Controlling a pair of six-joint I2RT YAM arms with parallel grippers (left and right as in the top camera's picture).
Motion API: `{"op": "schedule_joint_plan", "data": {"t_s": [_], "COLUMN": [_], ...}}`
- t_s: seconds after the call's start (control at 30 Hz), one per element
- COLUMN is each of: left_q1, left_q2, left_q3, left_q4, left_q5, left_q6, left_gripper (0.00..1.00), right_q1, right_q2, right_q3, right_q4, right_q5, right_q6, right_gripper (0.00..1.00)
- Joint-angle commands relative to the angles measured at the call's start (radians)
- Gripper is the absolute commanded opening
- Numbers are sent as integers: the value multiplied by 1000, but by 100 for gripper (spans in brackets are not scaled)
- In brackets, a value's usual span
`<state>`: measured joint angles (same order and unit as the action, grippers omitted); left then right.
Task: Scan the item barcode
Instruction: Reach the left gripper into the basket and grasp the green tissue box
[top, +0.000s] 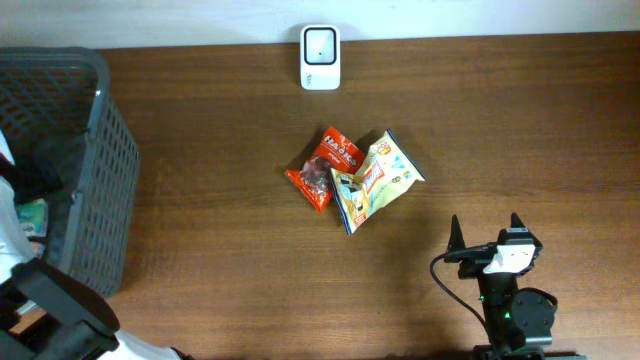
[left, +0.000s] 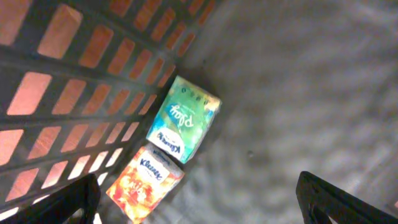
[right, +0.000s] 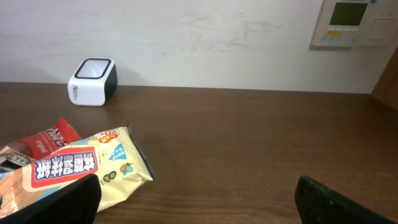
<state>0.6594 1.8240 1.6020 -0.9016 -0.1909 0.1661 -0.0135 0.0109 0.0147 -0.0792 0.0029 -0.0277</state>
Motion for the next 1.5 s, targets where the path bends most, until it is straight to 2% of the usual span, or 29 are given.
{"op": "schedule_joint_plan", "data": {"t_s": [0.0, 0.3, 0.4, 0.7, 0.87, 0.93, 1.03, 1.2, 1.23, 1.27, 1.37, 1.47], "left_q1": [-3, -25, -28, -28, -27, -27, -27, -27, -26, -26, -26, -26], "left_q2": [10, -43, -34, 5, 28, 46, 92, 160, 168, 174, 187, 190], "left_q3": [-12, -12, -20, -151, -165, -165, -166, -166, -166, -166, -166, -166], "left_q4": [-20, -26, -10, 151, 210, 209, 209, 213, 214, 216, 229, 240], "left_q5": [-18, -2, 47, 44, -45, -40, -20, -1, -18, -44, -128, -132], "left_q6": [22, -14, 34, 114, 132, 172, 173, 173, 173, 173, 172, 172], "left_gripper": [98, 98, 97, 95, 90, 92, 95, 84, 74, 70, 72, 72], "right_q1": [-6, -6, -6, -6, -6, -6, -6, -6, -6, -6, -6, -6], "right_q2": [-8, -8, -8, -8, -8, -8, -8, -8, -8, -8, -8, -8], "right_q3": [-9, -9, -9, -9, -9, -9, -9, -9, -9, -9, -9, -9], "right_q4": [-3, -3, -2, -3, -3, -2, -2, -2, -3, -3, -3, -2], "right_q5": [9, 9, 9, 9, 9, 9, 9, 9, 9, 9, 9, 9], "right_q6": [-2, -2, -2, -2, -2, -2, -2, -2, -2, -2, -2, -2], "right_gripper": [99, 98, 99, 99, 98, 99, 98, 99, 98, 98, 99, 98]}}
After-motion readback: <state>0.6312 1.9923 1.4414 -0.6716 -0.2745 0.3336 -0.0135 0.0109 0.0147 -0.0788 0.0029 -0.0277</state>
